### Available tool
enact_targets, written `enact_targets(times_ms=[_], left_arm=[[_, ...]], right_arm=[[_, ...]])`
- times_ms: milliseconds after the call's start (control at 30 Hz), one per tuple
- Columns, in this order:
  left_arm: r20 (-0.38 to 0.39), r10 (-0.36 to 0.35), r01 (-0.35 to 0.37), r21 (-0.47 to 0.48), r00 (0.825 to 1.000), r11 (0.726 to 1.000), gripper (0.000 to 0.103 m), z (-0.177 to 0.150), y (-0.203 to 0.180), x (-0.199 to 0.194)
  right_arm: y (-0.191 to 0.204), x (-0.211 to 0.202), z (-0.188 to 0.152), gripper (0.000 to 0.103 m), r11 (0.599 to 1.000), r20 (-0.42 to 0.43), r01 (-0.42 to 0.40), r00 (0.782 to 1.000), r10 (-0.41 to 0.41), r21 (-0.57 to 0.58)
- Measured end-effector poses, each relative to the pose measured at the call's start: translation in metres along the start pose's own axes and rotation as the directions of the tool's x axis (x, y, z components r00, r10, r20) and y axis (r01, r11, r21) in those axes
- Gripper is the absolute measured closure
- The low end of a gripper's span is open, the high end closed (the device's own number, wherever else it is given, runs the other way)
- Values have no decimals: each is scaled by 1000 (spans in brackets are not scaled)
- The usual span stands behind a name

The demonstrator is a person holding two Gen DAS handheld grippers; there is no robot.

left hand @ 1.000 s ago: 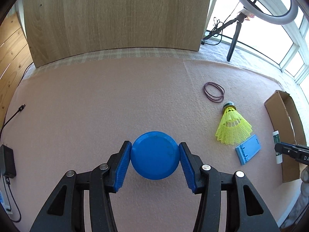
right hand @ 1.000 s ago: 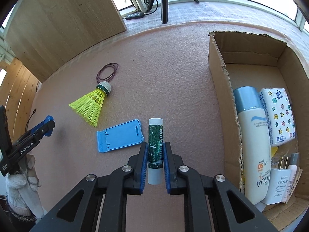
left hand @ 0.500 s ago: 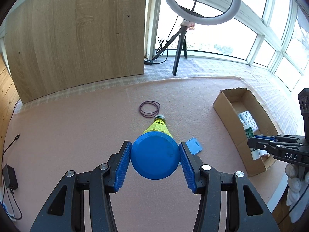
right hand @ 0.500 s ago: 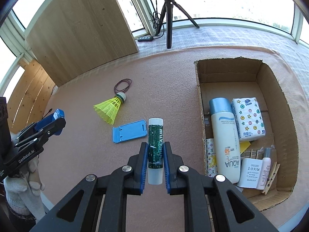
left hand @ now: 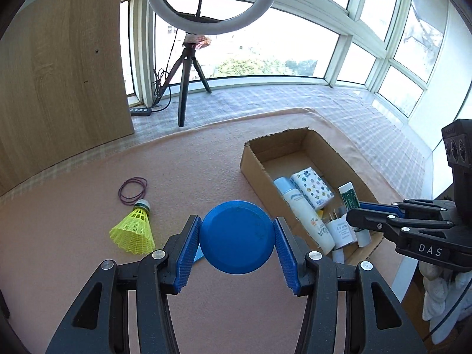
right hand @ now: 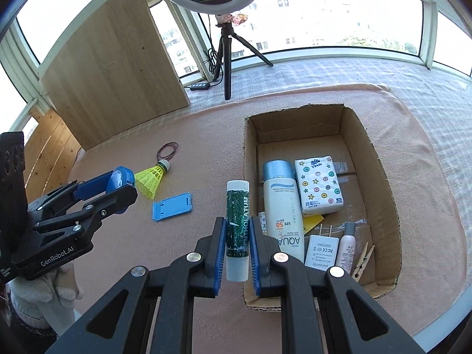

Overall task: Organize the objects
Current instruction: 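Carry the glue stick and blue lid into the box and open both tools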

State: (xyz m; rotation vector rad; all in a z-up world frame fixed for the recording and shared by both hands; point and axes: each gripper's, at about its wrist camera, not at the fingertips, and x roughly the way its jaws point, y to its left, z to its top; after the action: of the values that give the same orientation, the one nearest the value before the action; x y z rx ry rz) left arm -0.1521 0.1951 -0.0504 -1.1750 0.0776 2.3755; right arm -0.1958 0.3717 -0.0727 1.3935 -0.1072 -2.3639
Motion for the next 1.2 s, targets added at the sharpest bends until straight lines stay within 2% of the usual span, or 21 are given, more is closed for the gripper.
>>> enact_targets(times_ms=[467,933,967,1033,1067,1100,1200], left_arm=[[-74,-91,95,55,993,994,49,9,-82,58],[-131,-81,94,97,988,991,49,5,-109,83],[-131,-81,94,95,988,991,47,5,-109,82],[-130,-85,97,92,988,991,37,6,-108,81],[-127,-81,93,93,989,991,34,6,-108,80],[-126,-80,92,93,989,991,34,6,-107,80],[-127,-82,93,85,989,992,34,6,-104,79]], right_arm=[[-77,-4,-9,89,994,-14,79,997,-78,75],[-108,13,-11,89,988,-53,111,993,-106,108],[-110,13,-11,86,987,-51,114,993,-109,114],[-112,12,-11,71,986,-53,113,993,-107,126],[-113,11,-11,61,985,-48,115,993,-110,130],[-112,10,-11,56,984,-43,121,992,-116,130],[-110,8,-11,55,984,-39,130,991,-126,125]])
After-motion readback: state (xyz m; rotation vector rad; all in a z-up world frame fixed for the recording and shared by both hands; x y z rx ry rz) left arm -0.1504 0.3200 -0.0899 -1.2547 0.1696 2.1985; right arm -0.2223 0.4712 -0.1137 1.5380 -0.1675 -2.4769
